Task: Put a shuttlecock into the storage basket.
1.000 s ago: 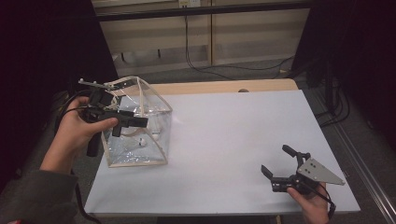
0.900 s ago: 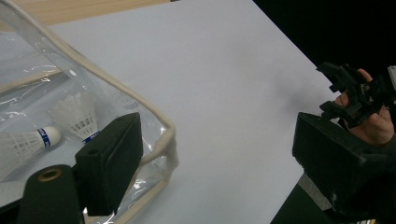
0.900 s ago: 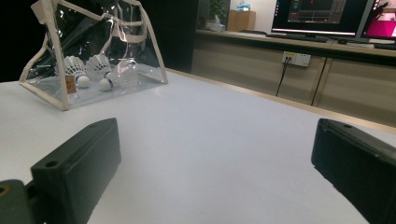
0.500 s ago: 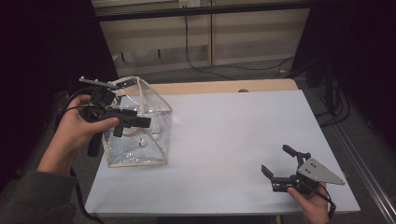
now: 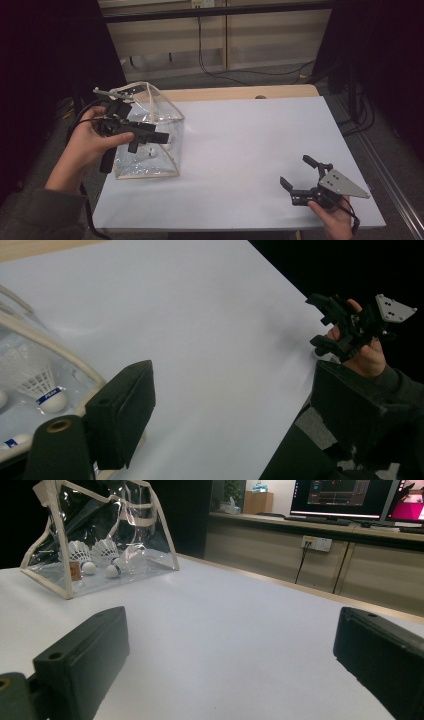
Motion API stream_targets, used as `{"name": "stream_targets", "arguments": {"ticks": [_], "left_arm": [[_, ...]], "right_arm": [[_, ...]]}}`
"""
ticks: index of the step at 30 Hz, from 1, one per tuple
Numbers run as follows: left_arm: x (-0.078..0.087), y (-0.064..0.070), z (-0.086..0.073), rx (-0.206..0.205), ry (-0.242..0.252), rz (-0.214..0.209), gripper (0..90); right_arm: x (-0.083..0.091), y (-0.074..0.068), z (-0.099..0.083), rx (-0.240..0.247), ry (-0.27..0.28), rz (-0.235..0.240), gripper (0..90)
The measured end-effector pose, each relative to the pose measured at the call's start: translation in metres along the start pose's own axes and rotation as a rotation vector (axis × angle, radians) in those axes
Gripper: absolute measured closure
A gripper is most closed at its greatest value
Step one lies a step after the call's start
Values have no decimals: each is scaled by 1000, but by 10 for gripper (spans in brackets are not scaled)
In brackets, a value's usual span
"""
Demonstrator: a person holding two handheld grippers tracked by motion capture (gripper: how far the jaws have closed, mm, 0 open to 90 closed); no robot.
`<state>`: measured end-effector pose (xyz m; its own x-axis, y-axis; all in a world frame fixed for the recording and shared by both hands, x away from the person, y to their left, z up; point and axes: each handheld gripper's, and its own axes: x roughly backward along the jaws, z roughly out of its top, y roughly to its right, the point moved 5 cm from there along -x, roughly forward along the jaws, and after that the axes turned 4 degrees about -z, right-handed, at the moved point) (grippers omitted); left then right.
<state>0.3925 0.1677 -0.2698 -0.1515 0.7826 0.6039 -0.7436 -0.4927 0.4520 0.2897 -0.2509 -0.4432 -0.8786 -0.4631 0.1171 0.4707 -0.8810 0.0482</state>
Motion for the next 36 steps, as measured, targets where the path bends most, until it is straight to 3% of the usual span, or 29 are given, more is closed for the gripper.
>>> {"name": "stream_targets", "arguments": {"ticks": [7,16,36], "left_arm": [[-7,3,-9,-15,-5,-20,169],[-12,3,-21,-41,-34,-16,142],[-26,3,-35,-82,-38,-39,102]], "right_arm": [[0,0,0,-2,0,0,16],[-1,-1,0,3,0,4,16],[-1,-1,0,5,0,3,16]]}}
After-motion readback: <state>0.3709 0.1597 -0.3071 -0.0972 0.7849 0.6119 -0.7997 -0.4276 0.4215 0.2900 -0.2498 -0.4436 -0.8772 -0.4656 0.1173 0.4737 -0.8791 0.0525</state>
